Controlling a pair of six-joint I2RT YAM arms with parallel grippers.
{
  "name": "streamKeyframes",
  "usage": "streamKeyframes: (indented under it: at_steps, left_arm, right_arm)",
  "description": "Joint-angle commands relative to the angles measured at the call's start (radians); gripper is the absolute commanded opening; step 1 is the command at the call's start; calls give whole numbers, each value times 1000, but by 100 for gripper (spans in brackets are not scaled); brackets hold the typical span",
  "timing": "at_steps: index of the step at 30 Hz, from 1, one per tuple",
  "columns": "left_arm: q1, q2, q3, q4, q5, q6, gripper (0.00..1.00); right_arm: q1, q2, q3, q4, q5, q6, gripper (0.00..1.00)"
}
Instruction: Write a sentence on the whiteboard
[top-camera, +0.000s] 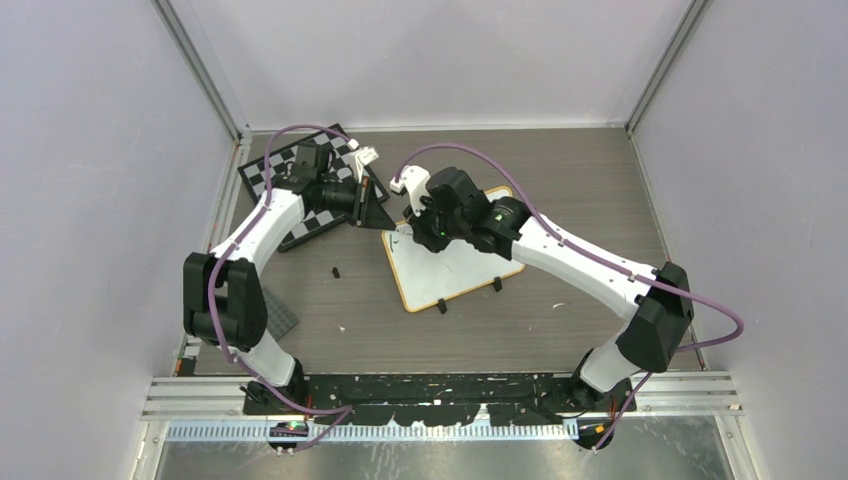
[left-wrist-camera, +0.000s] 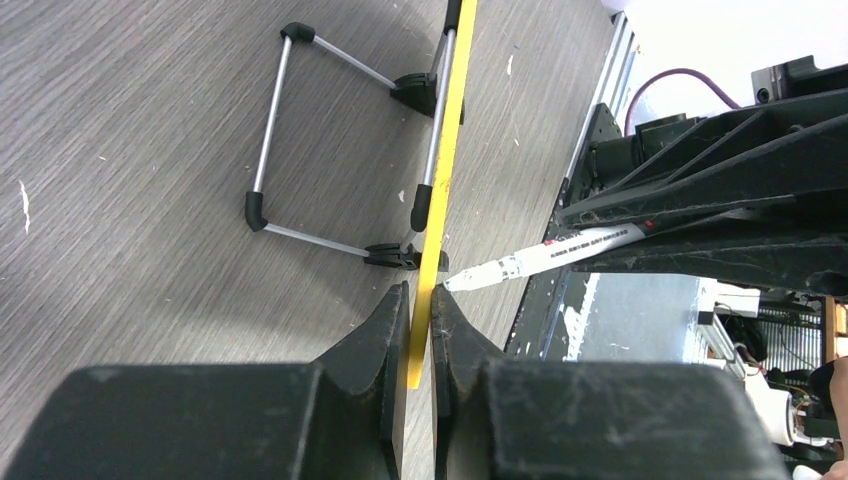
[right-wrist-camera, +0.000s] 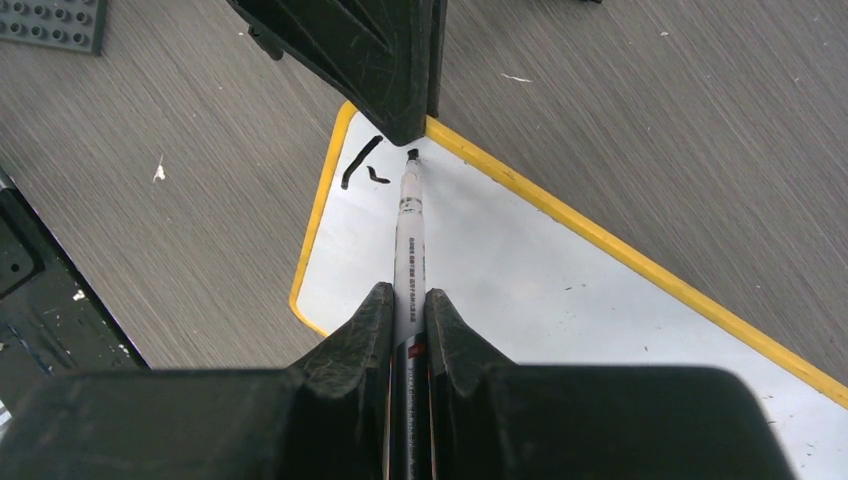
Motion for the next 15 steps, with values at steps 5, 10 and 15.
streamKeyframes:
  at_steps: [5, 10, 15]
  left_arm:
    - [-9, 21, 29, -39, -17, 25, 0]
    - [-9, 26, 31, -40, -20, 25, 0]
    - [-9, 31, 34, -44, -20, 25, 0]
  right_arm:
    - [-2, -13, -52, 49, -29, 4, 0]
    - [-2, -27, -83, 45, -46, 11, 0]
    - [-2, -39, -93, 39, -68, 12, 0]
